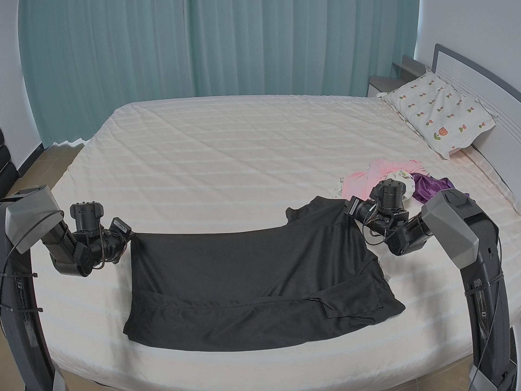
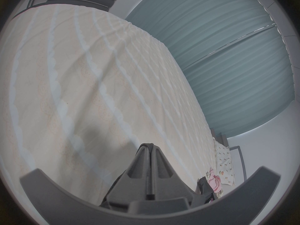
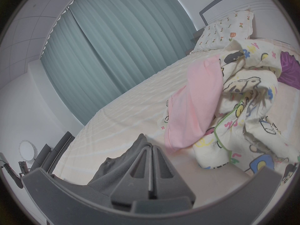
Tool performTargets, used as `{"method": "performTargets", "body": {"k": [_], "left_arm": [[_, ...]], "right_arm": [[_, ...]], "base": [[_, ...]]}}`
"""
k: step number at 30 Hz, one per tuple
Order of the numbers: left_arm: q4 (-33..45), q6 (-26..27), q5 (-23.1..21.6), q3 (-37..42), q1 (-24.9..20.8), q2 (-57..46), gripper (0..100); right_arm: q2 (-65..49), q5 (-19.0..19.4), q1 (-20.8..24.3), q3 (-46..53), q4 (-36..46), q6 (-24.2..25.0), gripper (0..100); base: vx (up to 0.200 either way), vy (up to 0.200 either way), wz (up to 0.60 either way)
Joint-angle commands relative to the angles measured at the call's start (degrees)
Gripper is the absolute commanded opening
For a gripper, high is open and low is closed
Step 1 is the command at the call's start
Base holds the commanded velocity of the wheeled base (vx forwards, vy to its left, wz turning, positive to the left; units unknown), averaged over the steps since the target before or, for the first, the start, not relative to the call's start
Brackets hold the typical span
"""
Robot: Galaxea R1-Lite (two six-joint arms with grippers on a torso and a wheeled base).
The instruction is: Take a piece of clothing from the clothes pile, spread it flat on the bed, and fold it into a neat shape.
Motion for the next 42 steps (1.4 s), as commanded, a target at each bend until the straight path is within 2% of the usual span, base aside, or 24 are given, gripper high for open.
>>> {"method": "performTargets", "body": {"k": [1,11,17,23,30,38,42], "left_arm": [[0.13,0.16,0.01,0.09,0.02,-1.52,0],[-0.05,0.25,-0.34,0.96,1.07,-3.27,0],[0.04,0.25,-0.34,0.61,1.69,-3.63,0],[0.39,1.21,-0.34,0.96,1.77,-4.42,0],[0.39,4.03,-0.6,2.11,1.69,-4.68,0],[0.22,4.38,-0.87,4.22,1.69,-5.56,0],[0.13,4.64,-0.87,5.18,1.69,-6.26,0]], "right_arm": [[-2.14,0.19,-0.41,2.18,-0.02,0.23,0],[-5.39,0.46,-0.94,6.75,-3.54,2.69,0],[-4.6,0.28,-0.23,9.82,-8.2,2.78,0],[-5.3,0.28,-0.76,10.7,-8.9,2.87,0],[-9.96,3.18,-1.02,19.32,-11.62,3.04,0],[-12.95,3.62,-1.64,24.77,-13.65,3.13,0],[-14.62,5.03,-2.08,27.58,-15.05,3.22,0]], "base": [[0.0,0.0,0.0],[0.0,0.0,0.0],[0.0,0.0,0.0],[0.0,0.0,0.0],[0.0,0.0,0.0],[0.0,0.0,0.0],[0.0,0.0,0.0]]}}
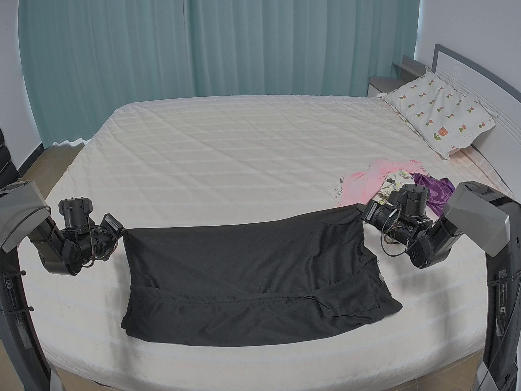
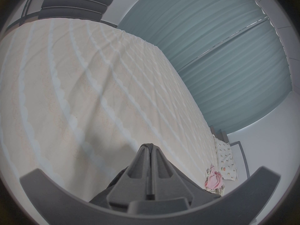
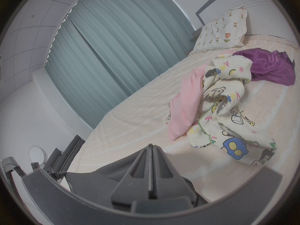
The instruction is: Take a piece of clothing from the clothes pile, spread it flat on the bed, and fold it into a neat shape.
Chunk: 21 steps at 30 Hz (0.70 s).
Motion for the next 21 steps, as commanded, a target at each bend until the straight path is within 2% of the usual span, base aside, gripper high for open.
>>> {"method": "performTargets", "body": {"k": [1,3,6,14,21], "left_arm": [[-0.09,0.18,-0.01,1.06,0.03,-0.89,0],[-0.18,1.94,-0.01,2.12,0.03,-0.89,0],[-0.44,3.7,-0.01,3.44,0.12,-0.97,0],[-0.53,4.22,-0.01,7.04,0.2,-1.5,0],[-0.71,7.48,-1.07,12.58,0.2,-1.33,0]], "right_arm": [[-2.45,0.85,-0.44,2.68,-0.55,0.05,0],[-3.33,2.6,-0.44,5.85,-1.34,-0.04,0],[-3.33,2.96,-0.44,7.87,-2.48,-0.04,0],[-4.12,4.54,-0.62,13.85,-3.36,-0.74,0],[-4.12,5.33,-0.62,19.12,-3.62,-2.59,0]], "base": [[0.0,0.0,0.0],[0.0,0.0,0.0],[0.0,0.0,0.0],[0.0,0.0,0.0],[0.0,0.0,0.0]]}}
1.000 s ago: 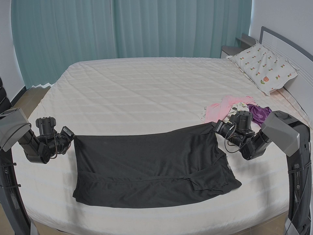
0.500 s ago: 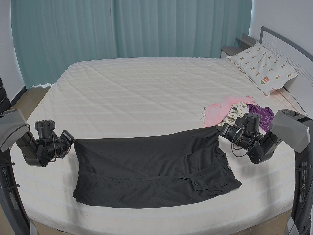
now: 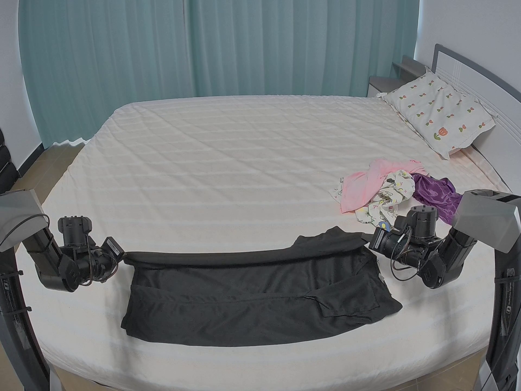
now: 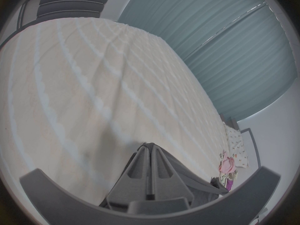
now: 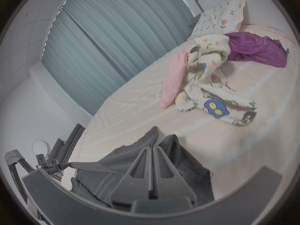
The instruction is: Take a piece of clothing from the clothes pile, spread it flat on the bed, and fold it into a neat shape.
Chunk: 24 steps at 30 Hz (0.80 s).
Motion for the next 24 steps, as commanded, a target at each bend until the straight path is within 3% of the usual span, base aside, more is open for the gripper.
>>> {"method": "performTargets", "body": {"k": [1,16,24], "left_arm": [[-0.51,0.94,-0.76,3.35,0.01,-0.06,0],[-16.24,7.18,-1.37,17.33,-0.17,4.16,0],[-17.73,12.02,-1.37,20.84,-0.17,4.6,0]], "right_arm": [[-0.1,0.38,-0.01,3.29,-0.29,-0.99,0],[2.19,0.82,-0.19,11.72,-5.38,-3.62,0],[2.1,0.73,-0.63,13.22,-5.47,-3.71,0]], "base": [[0.0,0.0,0.0],[0.0,0.0,0.0],[0.0,0.0,0.0]]}}
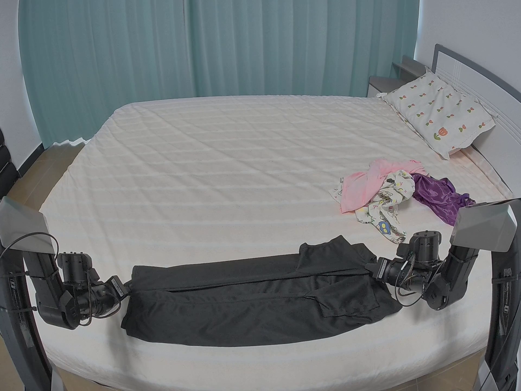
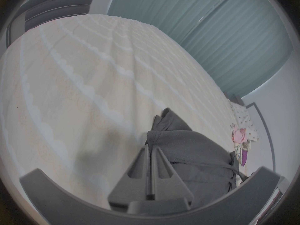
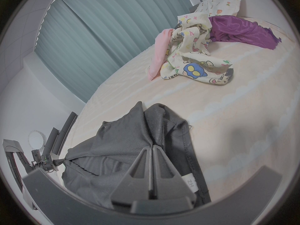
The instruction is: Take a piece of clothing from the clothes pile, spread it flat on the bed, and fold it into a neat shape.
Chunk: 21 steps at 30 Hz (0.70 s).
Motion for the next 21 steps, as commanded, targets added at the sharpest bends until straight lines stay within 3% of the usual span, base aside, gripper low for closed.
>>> {"method": "performTargets", "body": {"k": [1,13,21], "left_arm": [[-0.11,0.94,0.01,1.36,0.05,0.99,0],[-0.11,5.86,0.88,2.06,0.05,1.96,0],[-0.02,6.12,0.97,2.06,0.05,2.57,0]], "right_arm": [[0.37,0.02,-0.14,0.99,-0.02,0.03,0],[0.19,-0.07,-0.14,3.89,-1.87,-2.17,0],[-0.95,-0.07,-0.14,6.53,-4.07,-2.34,0]], "base": [[0.0,0.0,0.0],[0.0,0.0,0.0],[0.0,0.0,0.0]]}}
